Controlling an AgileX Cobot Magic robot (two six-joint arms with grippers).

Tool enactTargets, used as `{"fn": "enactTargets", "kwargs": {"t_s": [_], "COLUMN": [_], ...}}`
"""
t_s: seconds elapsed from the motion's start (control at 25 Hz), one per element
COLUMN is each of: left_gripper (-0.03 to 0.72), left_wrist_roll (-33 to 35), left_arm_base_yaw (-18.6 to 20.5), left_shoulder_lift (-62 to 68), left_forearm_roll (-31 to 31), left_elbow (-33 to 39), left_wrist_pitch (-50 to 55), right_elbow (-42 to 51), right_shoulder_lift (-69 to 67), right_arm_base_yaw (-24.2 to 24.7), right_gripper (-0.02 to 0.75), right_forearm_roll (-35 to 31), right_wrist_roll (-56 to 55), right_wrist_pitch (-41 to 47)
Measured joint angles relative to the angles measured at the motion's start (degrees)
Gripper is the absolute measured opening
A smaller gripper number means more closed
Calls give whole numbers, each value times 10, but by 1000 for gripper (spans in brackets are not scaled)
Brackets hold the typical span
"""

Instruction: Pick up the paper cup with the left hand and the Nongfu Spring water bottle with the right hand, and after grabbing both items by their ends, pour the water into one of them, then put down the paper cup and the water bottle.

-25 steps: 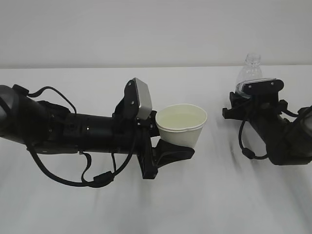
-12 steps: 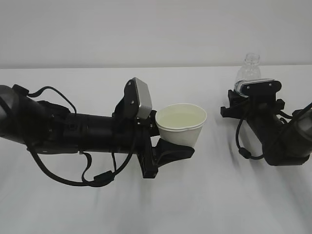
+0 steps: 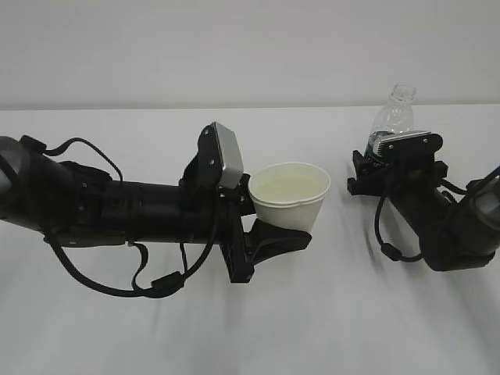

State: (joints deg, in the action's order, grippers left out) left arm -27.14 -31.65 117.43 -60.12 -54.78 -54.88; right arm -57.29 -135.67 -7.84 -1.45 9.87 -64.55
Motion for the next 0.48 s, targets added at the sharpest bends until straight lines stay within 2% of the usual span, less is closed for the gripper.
{"fn": "enactTargets", "kwargs": {"t_s": [0.48], "left_gripper": [420], "left_wrist_roll": [0], "left_arm_base_yaw": [0], "left_shoulder_lift": [0], "left_forearm_roll": [2], "left_elbow": [0], "left_wrist_pitch": [19], "right_elbow": [23], "right_shoulder_lift": [31], "right_arm_base_yaw": [0], "right_gripper": [587], "right_forearm_roll": [-1], "right_wrist_roll": [-19], "right_wrist_pitch": [0]}}
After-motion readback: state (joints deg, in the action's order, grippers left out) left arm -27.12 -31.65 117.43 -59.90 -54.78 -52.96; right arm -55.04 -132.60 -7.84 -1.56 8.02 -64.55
